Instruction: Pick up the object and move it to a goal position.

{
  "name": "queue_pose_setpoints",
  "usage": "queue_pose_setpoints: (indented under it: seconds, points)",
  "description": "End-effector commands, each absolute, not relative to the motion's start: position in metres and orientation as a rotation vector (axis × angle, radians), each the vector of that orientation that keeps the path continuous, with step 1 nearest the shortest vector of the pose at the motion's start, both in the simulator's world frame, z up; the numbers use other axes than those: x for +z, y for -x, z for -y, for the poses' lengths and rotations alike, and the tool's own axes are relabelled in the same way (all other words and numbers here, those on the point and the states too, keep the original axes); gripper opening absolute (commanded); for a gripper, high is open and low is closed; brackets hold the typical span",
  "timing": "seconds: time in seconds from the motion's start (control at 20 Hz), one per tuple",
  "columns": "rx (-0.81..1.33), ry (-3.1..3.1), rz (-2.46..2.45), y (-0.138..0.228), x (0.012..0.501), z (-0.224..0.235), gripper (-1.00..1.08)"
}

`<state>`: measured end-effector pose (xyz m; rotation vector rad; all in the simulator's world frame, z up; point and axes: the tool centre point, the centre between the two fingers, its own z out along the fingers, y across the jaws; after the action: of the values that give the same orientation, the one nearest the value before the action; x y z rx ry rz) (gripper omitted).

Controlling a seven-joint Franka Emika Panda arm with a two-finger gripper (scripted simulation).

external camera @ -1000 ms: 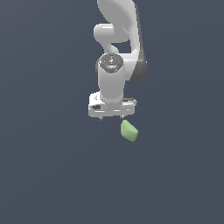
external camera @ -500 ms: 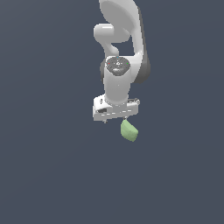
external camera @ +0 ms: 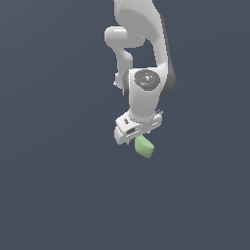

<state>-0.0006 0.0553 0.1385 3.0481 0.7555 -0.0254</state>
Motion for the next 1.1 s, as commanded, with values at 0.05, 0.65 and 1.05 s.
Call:
queue_pose_setpoints:
  seconds: [0.05,0.65,1.05]
  points:
    - [-0.014,-3.014,-0.883,-0.002,0.134,-0.067,1.0]
    - [-0.001,-2.971,-1.02,-0.004,0.129,-0.081,1.0]
    - [0.0,-2.97,-1.026,-0.004,0.099,-0.081,1.0]
